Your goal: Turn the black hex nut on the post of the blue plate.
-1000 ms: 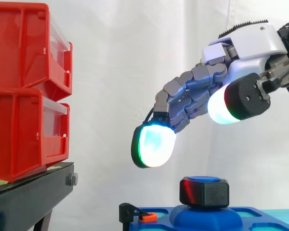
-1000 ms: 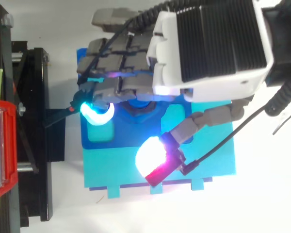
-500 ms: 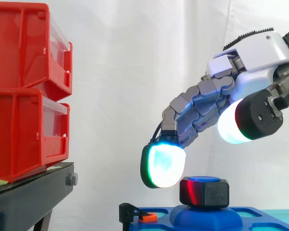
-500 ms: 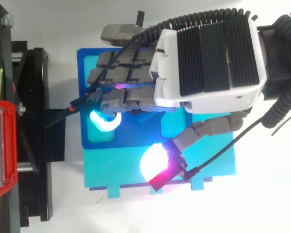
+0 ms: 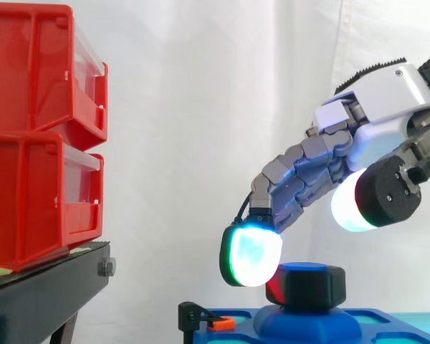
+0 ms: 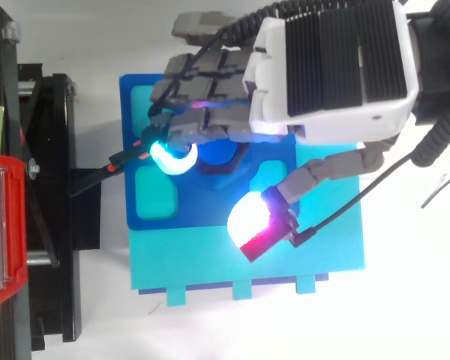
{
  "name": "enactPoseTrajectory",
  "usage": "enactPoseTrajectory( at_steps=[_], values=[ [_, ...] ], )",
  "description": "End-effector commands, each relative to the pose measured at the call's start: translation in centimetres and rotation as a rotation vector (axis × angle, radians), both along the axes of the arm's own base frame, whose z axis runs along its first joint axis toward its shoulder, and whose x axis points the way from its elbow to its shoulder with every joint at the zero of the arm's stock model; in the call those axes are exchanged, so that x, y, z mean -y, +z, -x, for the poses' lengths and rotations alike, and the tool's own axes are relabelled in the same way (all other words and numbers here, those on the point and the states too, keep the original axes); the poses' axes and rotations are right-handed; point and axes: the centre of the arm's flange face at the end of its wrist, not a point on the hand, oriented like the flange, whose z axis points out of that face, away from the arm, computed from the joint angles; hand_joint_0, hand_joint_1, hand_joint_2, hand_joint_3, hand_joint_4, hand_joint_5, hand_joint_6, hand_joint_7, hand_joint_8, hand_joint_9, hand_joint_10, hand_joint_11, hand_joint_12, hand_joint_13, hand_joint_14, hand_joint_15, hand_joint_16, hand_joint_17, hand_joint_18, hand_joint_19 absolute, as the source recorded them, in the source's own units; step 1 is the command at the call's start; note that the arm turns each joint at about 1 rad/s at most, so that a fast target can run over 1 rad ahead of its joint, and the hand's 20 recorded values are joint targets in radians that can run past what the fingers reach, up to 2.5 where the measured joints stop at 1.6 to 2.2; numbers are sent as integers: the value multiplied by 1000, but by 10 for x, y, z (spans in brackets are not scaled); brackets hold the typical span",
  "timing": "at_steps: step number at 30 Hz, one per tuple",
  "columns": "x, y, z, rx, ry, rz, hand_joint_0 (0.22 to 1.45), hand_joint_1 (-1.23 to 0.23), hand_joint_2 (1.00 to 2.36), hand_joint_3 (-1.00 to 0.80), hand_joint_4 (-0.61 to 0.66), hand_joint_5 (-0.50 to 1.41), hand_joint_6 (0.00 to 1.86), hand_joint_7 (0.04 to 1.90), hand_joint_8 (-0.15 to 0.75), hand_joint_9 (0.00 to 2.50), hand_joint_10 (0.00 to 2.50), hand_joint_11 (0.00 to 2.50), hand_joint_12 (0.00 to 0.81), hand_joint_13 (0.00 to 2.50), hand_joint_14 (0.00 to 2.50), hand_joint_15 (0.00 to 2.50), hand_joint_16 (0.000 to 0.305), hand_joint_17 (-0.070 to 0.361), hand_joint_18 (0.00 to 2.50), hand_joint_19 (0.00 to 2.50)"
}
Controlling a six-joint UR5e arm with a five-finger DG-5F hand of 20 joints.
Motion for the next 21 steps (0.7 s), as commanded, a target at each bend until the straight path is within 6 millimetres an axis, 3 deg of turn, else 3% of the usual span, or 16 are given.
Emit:
enactPoseTrajectory(
  at_steps=[1,21],
  values=[
    [8,-1,3,-15,-7,9,463,-403,1000,-500,221,-189,502,792,259,374,0,0,380,308,1,0,57,128,124,0],
    [51,3,12,0,4,53,463,-402,1000,-500,220,-188,502,788,260,375,0,0,380,308,0,0,57,128,120,0]
  ],
)
